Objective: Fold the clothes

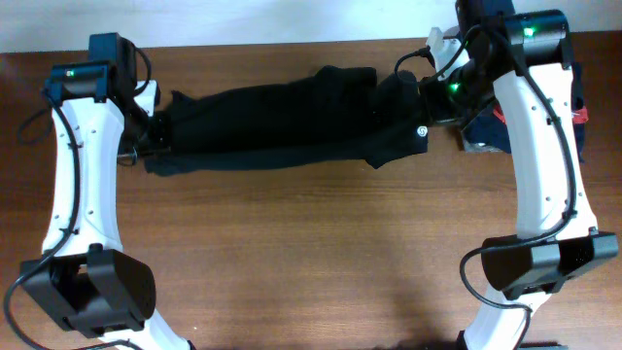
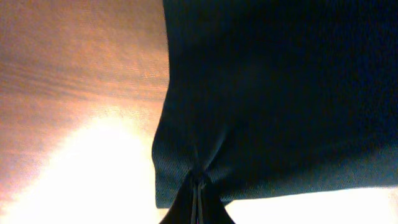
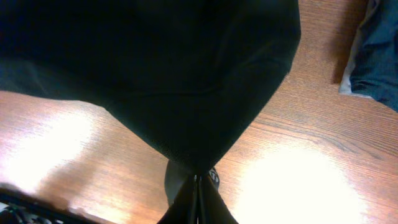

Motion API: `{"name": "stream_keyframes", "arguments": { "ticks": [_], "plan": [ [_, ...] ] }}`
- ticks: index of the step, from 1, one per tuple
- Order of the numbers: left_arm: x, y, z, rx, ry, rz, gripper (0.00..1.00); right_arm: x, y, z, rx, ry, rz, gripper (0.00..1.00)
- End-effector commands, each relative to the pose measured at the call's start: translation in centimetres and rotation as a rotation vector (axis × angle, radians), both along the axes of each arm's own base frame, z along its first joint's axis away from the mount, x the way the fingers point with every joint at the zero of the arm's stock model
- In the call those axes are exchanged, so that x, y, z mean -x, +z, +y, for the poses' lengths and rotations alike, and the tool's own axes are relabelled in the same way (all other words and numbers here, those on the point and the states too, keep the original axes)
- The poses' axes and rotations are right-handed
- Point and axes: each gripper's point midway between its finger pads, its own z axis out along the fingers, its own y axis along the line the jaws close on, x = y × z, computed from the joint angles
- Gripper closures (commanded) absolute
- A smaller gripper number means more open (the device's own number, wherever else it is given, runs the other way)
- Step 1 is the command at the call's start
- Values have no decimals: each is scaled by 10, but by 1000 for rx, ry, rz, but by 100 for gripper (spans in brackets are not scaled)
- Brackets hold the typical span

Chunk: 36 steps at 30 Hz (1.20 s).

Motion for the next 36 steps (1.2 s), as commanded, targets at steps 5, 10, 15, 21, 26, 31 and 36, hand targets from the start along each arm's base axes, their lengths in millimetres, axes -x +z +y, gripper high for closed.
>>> {"name": "stream_keyframes", "arguments": {
  "ticks": [5,10,15,21,26,31,36],
  "plan": [
    [28,3,-6,44,16,73,99,48,-11,-5,12,-49,103,96],
    [48,-28,-8,54,33,182,99,77,-50,-9,25,-64,213,96],
    [67,-54,-13,78,44,260,99,108,-75,-13,34,-107,283,96],
    [87,-73,-15,83,47,327,99,140,-90,-18,46,-152,334,96],
    [103,-84,-16,81,48,347,99,152,-109,-20,57,-168,381,96],
    [118,-95,-17,77,111,316,99,157,-131,-21,64,-190,406,96],
    [124,-113,-17,75,155,318,100,146,-139,-27,62,-216,366,96]
  ]
}}
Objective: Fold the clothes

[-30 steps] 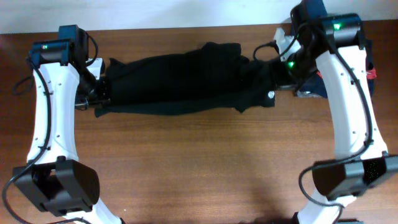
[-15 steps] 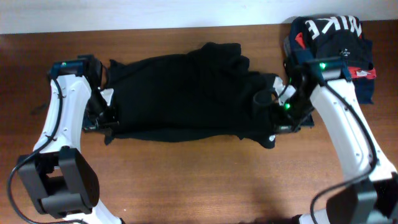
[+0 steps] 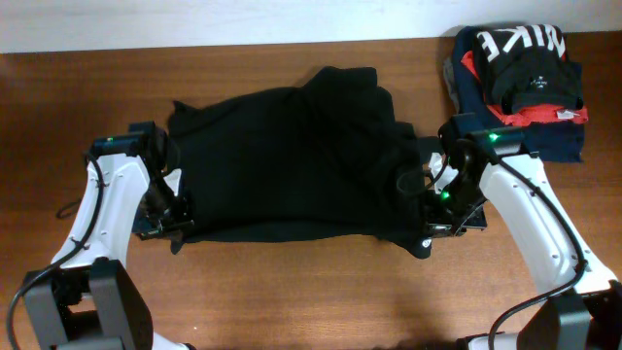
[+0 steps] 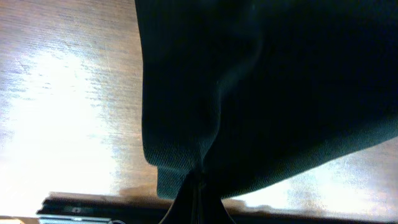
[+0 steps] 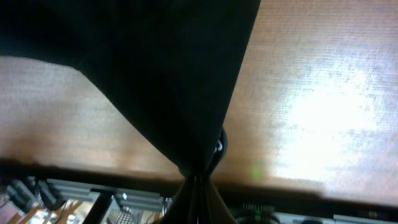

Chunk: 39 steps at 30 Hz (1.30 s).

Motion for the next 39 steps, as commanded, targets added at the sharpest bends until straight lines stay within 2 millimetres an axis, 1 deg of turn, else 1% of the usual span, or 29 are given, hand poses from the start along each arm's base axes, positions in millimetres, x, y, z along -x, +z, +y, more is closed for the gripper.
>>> {"name": "stream_keyframes", "arguments": {
  "ticks": [1,3,6,7,10,13,15,16,19,22,28,30,31,32,33,36,39],
  "plan": [
    [1,-9,1,-5,61,-23,99,-13,0,-11,19,-46,-57,96],
    [-6,-11,4,-25,86,-53,100,-27,-1,-15,12,-69,-111,96],
    [-24,-13,6,-34,93,-128,99,-52,0,-19,5,-85,-212,96],
    [-35,-14,8,-38,96,-172,99,-66,1,-19,1,-85,-269,96],
    [-53,-13,11,-53,100,-246,99,-88,3,-16,-13,-83,-351,96],
    [-65,-12,15,-70,103,-296,99,-107,0,-14,-29,-83,-403,96],
    [-80,-10,17,-78,104,-358,99,-122,-3,-9,-55,-81,-443,96],
    [-83,-10,18,-80,104,-368,99,-126,-3,-9,-60,-80,-453,96],
    [-94,-7,23,-107,106,-417,99,-146,-2,-6,-75,-77,-522,96],
    [-103,-5,26,-122,108,-452,99,-162,6,-6,-81,-75,-597,96],
    [-118,0,29,-130,111,-519,99,-182,17,-5,-85,-61,-694,96],
    [-121,1,32,-151,113,-533,100,-188,16,-5,-86,-61,-711,96],
    [-124,2,37,-178,116,-543,100,-194,10,-4,-88,-60,-713,96],
    [-124,2,38,-183,116,-544,100,-195,8,-4,-92,-60,-710,96],
    [-126,3,40,-197,118,-554,99,-199,-3,0,-111,-55,-694,96],
    [-128,4,41,-198,119,-562,100,-200,-21,5,-136,-51,-655,96],
    [-128,4,43,-213,120,-563,100,-201,-29,4,-130,-52,-637,96]
  ]
}}
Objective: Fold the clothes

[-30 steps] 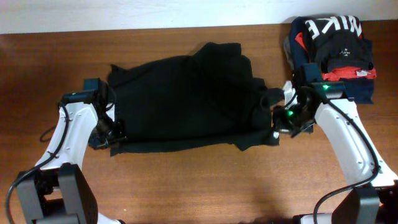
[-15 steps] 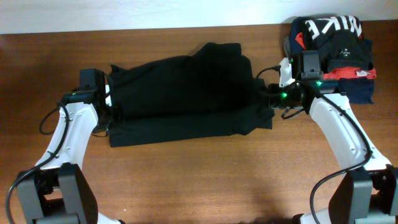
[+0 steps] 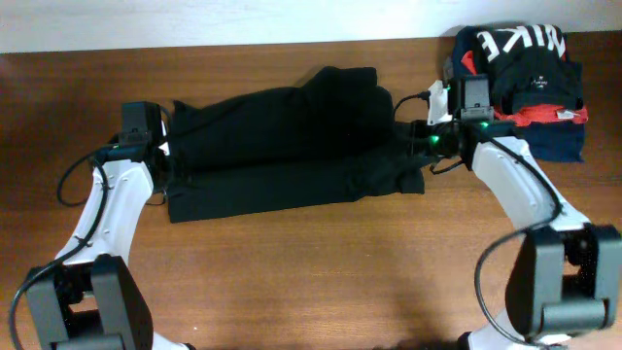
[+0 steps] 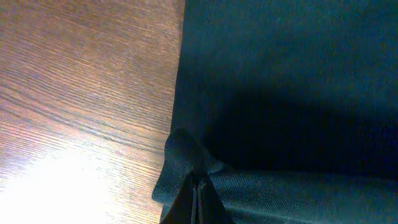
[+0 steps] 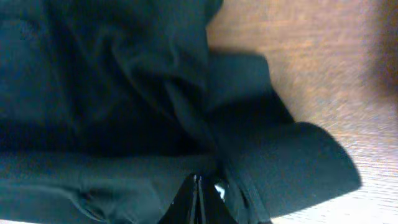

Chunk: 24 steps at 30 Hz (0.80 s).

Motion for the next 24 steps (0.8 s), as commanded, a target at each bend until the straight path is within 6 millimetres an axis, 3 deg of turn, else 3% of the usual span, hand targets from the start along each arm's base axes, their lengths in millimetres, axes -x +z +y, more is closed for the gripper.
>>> {"name": "stream_keyframes", "arguments": {
  "ticks": [1,3,4,5,8,12,13,15,17,19,21,24],
  "plan": [
    [0,7,11,-42,33,-18,96,-2,-2,3,-12,13,-3,84],
    [0,7,14,-56,39,-17,55,-3,0,3,-11,16,-9,47],
    [0,7,15,-61,41,-17,28,-4,2,3,-8,23,-16,36],
    [0,8,16,-68,44,-18,16,-5,6,3,-6,25,-20,32],
    [-3,11,23,-108,60,-34,1,-10,31,3,7,48,-44,26],
    [-26,41,21,-89,45,-120,1,-27,118,3,57,126,-165,15],
    [-33,49,17,-69,18,-144,1,-31,130,3,65,136,-194,14],
    [-58,92,2,44,-79,-252,1,-42,178,4,88,159,-300,13],
    [-71,123,0,86,-129,-324,1,-51,195,4,99,168,-357,14],
    [-83,138,3,84,-161,-355,1,-59,199,4,101,169,-386,14],
    [-95,136,4,73,-192,-340,1,-65,192,6,109,185,-388,14],
    [-113,116,7,77,-198,-298,1,-68,182,13,111,207,-371,14]
  ]
}}
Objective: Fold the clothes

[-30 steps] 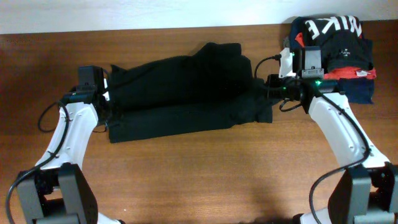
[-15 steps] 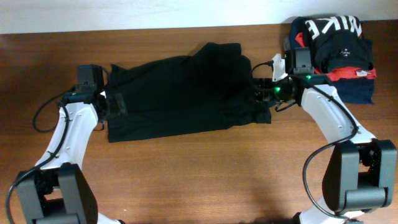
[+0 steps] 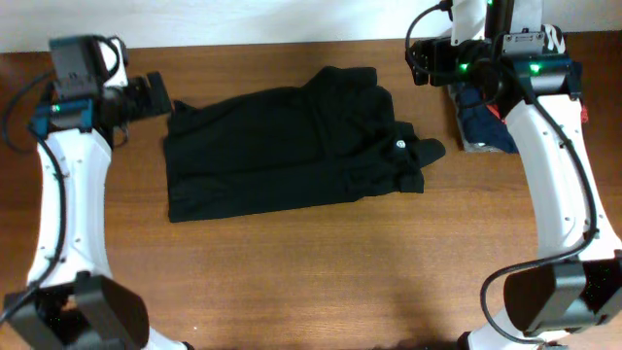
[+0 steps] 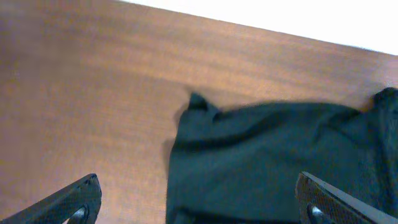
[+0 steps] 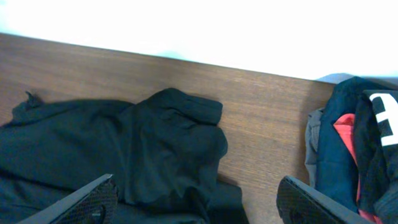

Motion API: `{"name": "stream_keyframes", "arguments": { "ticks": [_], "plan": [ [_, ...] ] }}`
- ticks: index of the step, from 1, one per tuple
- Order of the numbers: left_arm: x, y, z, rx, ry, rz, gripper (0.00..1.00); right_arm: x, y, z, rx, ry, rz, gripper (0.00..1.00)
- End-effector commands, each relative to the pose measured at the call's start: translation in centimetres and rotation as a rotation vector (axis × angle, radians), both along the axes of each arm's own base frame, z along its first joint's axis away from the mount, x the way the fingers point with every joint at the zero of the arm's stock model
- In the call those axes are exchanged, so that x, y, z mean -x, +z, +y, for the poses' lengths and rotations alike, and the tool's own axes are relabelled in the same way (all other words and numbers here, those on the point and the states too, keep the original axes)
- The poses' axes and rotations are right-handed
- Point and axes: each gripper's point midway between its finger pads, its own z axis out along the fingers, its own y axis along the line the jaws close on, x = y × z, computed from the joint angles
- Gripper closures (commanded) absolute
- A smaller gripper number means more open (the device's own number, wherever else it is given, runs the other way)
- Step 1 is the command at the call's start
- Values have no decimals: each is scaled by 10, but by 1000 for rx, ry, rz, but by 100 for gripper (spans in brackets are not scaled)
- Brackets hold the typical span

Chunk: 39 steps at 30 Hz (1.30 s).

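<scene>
A black garment (image 3: 292,151) lies folded lengthwise on the wooden table, its near edge doubled back over the far part; it also shows in the left wrist view (image 4: 273,162) and the right wrist view (image 5: 124,149). My left gripper (image 4: 199,199) hangs open, raised near the table's far left, above the garment's left end. My right gripper (image 5: 199,199) is open too, raised at the far right over the garment's right end. Neither holds anything.
A stack of folded clothes (image 3: 525,92), dark blue, red and black, sits at the far right corner, also seen in the right wrist view (image 5: 354,143). Bare table (image 3: 311,282) stretches along the whole front. A white wall borders the far edge.
Both grippers have let go of the garment, opened wide and lifted up and back toward the far edge. The garment stays folded where it lay.
At first both grippers held the garment's ends stretched along the far edge. Then they held its near edge, with the cloth spread flat. Then they had brought that edge over the far part. Now they are open and raised, the fold left lying.
</scene>
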Motion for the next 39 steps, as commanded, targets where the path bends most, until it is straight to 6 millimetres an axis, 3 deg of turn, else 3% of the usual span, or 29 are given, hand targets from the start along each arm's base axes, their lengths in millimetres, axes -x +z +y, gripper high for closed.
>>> {"name": "stream_keyframes", "arguments": {
  "ticks": [1,7,13,24,32,35,39],
  "plan": [
    [-30,-45,-3,15,-77,85,1,-7,-15,11,19,47,18,14],
    [-76,-95,4,25,-76,135,11,-5,-21,27,46,100,24,19],
    [-101,-131,8,25,-76,135,22,-3,-22,36,50,123,26,22],
    [-115,-200,2,46,-95,180,22,2,-27,40,51,131,53,26],
    [-122,-220,-8,44,-112,175,22,3,-29,40,51,131,57,27],
    [-121,-233,-16,46,-125,197,32,3,-29,40,51,131,58,29],
    [-119,-246,-24,45,-137,222,58,3,-29,40,52,131,59,31]
  ]
}}
